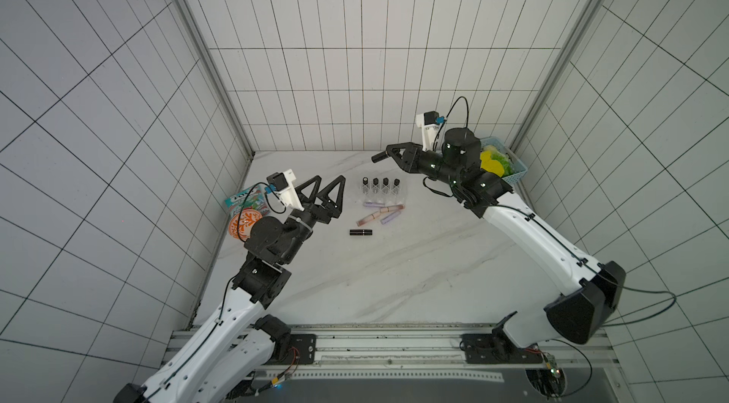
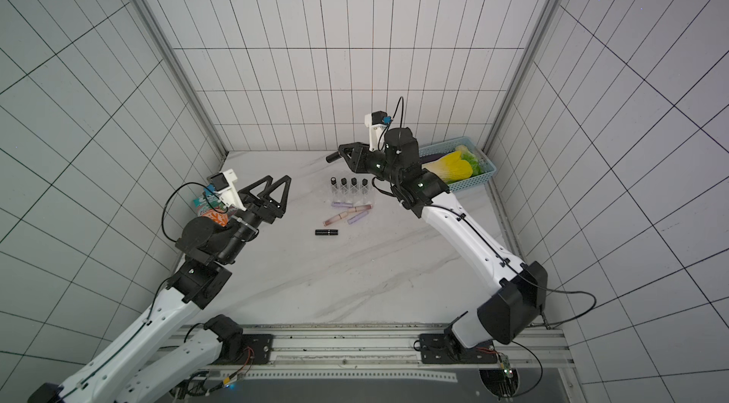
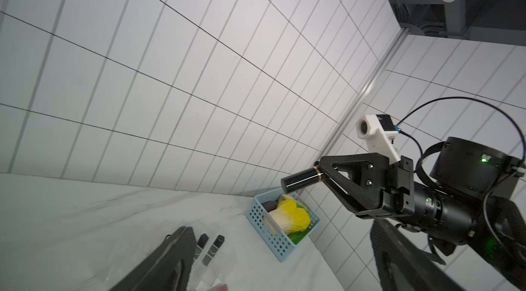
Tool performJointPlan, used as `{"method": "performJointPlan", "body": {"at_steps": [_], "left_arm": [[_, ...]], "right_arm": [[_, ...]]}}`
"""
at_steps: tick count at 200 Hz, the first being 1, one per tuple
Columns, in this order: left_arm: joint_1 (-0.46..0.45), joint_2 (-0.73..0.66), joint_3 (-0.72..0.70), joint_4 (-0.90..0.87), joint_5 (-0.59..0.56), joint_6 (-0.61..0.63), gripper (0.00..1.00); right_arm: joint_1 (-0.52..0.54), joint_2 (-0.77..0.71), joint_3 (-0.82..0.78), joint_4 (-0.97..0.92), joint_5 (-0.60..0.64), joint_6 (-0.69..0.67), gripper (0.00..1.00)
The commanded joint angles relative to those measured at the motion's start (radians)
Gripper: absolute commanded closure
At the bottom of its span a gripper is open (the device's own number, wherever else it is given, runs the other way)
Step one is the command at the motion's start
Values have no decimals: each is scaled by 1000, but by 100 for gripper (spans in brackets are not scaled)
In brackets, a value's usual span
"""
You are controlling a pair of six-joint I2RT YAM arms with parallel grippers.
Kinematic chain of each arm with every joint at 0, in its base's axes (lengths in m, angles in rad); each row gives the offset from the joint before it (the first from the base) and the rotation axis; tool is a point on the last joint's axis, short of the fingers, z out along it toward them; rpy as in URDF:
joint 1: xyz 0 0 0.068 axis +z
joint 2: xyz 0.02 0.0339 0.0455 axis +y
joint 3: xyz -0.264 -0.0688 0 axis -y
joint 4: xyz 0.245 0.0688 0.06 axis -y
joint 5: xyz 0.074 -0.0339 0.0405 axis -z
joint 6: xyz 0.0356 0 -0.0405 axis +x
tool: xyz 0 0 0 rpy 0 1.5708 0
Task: Arrange the lipsticks in the organizer
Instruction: Pick up the lipstick at the center of the board, then place the lipstick in the storage box.
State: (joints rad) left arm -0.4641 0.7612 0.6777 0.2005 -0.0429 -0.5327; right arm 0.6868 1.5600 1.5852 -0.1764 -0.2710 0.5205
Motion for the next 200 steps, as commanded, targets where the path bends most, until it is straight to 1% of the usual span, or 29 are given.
{"method": "performJointPlan", "body": {"at_steps": [1,14,33,52,60,79,134,153,177,200], "left_arm": [[52,7,-45,-114,-110,41,7],[81,13,-64,-118,-124,18,8],[116,27,-80,-112,-102,7,9],[128,42,-87,-105,-91,6,9],[128,48,-86,-104,-87,8,9],[130,59,-87,-98,-83,12,10],[130,95,-91,-78,-60,11,10],[130,96,-92,-78,-57,11,10],[130,97,-91,-79,-55,13,10],[130,97,-89,-80,-53,13,10]], "right_arm": [[-4,161,119,-249,140,-230,96],[-5,256,209,-296,163,-271,97],[-6,371,315,-330,178,-312,97],[-6,457,396,-364,195,-335,98],[-6,478,404,-367,207,-339,99],[-6,485,358,-347,246,-350,99],[-26,439,205,-315,369,-400,100],[-51,433,162,-297,375,-398,100],[-85,433,118,-259,354,-380,100],[-96,439,109,-240,355,-384,100]]}}
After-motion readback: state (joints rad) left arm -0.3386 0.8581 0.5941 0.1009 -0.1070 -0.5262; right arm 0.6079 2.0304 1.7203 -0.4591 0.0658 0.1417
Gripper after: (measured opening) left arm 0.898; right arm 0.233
